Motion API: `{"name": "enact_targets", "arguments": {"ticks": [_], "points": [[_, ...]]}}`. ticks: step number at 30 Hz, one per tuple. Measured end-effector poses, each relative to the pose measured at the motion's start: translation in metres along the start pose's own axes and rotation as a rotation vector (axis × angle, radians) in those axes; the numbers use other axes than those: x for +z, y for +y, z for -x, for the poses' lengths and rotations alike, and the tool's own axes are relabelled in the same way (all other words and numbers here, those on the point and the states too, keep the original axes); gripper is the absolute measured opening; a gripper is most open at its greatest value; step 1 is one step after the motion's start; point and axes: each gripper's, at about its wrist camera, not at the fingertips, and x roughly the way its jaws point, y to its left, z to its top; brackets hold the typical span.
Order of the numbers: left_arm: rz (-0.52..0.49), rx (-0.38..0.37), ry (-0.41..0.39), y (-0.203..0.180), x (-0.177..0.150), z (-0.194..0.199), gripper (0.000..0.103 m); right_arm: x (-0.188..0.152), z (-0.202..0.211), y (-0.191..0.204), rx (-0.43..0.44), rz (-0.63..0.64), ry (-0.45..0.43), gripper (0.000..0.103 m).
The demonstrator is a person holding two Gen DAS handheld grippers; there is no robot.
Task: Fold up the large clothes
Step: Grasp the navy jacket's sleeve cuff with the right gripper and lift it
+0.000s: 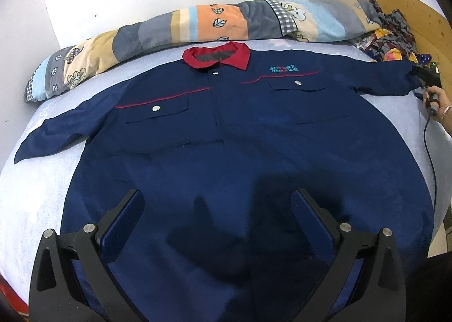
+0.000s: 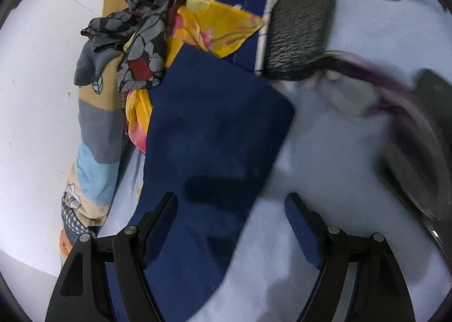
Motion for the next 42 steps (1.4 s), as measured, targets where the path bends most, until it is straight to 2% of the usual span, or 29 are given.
{"name": "enact_targets", "arguments": {"ticks": [2,3,4,5,11,18,21,24,29,33,36,39,42], "points": [[-0.007,0.0,0.006,-0.002,0.0,-0.002,0.103,0.002,-0.006,0.005,-0.005,0.039,-0.008,0.08],[-0.014,0.001,0.01,-0.004,-0.001,-0.003,0.103,0.001,-0.009,0.009,0.019,0.073,-0.013,0.058],[-0.021,0.002,0.01,-0.005,-0.001,-0.002,0.103,0.002,-0.01,0.011,0.03,0.09,0.0,0.01],[-0.028,0.003,0.007,-0.007,-0.001,-0.002,0.103,0.001,-0.01,0.012,0.044,0.088,0.018,0.008],[-0.032,0.012,-0.036,-0.005,0.002,0.007,0.103,-0.019,0.042,0.035,0.076,0.128,-0.074,0.006],[-0.019,0.048,-0.096,0.001,0.01,0.013,0.103,-0.019,0.11,0.095,0.12,0.226,-0.129,0.006],[0.008,0.066,-0.115,0.012,0.014,0.015,0.103,-0.016,0.137,0.133,0.143,0.243,-0.141,0.005],[0.033,0.077,-0.118,0.025,0.014,0.017,0.103,-0.017,0.165,0.187,0.173,0.268,-0.154,0.005],[0.088,0.084,-0.119,0.053,0.012,0.023,0.103,-0.042,0.222,0.288,0.246,0.377,-0.174,0.005],[0.139,0.088,-0.12,0.078,0.005,0.032,0.103,-0.103,0.262,0.362,0.323,0.49,-0.155,0.005],[0.198,0.085,-0.134,0.106,-0.002,0.044,0.103,-0.173,0.276,0.412,0.377,0.58,-0.111,0.006],[0.25,0.088,-0.153,0.129,-0.01,0.056,0.103,-0.242,0.274,0.449,0.396,0.651,-0.072,0.006],[0.316,0.075,-0.154,0.153,-0.018,0.062,0.103,-0.334,0.248,0.483,0.384,0.747,-0.017,0.006]]}}
